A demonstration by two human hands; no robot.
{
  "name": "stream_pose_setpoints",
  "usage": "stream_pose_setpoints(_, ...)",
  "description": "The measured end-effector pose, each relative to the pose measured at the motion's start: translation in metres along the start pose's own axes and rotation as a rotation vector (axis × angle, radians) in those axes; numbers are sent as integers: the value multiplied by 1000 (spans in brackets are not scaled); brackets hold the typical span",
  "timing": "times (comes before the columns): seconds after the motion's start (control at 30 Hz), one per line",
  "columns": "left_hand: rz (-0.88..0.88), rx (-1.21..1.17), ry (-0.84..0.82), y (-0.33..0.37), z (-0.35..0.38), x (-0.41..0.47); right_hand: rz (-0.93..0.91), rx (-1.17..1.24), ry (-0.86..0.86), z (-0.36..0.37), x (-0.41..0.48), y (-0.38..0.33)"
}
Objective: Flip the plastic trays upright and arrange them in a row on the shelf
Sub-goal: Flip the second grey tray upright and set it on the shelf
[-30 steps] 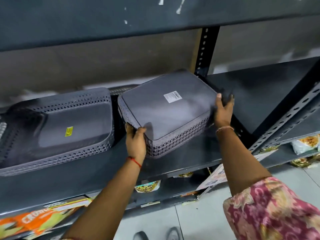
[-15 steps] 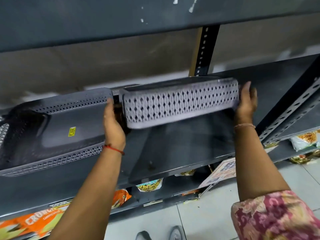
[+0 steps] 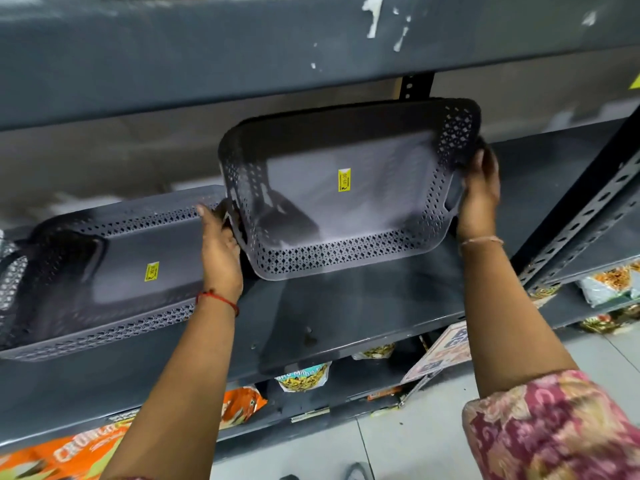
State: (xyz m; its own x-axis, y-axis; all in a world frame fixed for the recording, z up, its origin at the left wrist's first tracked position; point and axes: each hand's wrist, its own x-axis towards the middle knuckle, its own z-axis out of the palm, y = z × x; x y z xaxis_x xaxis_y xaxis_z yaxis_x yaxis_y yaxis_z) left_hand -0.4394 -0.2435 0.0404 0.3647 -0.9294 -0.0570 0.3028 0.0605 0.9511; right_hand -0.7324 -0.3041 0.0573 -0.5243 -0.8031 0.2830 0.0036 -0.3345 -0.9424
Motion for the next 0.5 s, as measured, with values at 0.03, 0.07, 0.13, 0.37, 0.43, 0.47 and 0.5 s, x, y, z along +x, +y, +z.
stream_pose_setpoints(0.03,9,-12,22,-6,0,-1,49,3,-10,-1,-3,8)
stream_pose_setpoints(0.07,20,-17,38,-10,1,-3,106,-25,-36,-2,-6,17)
stream_pose_setpoints(0.13,47,-45,46,-13,8,-9,179,-50,-95,-7,-9,30)
stream_pose_setpoints(0.37,34,-174,-119,12,19,16,134,-184,-91,4,24,14)
stream_pose_setpoints(0.43,-3,-109,-155,11,22,17,162,-301,-141,7,31,18)
stream_pose_setpoints(0.47,-27,-91,-157,9,22,17,186,-364,-172,8,33,22)
stream_pose_setpoints(0.5,-44,-64,-169,5,21,18,215,-401,-185,7,35,28)
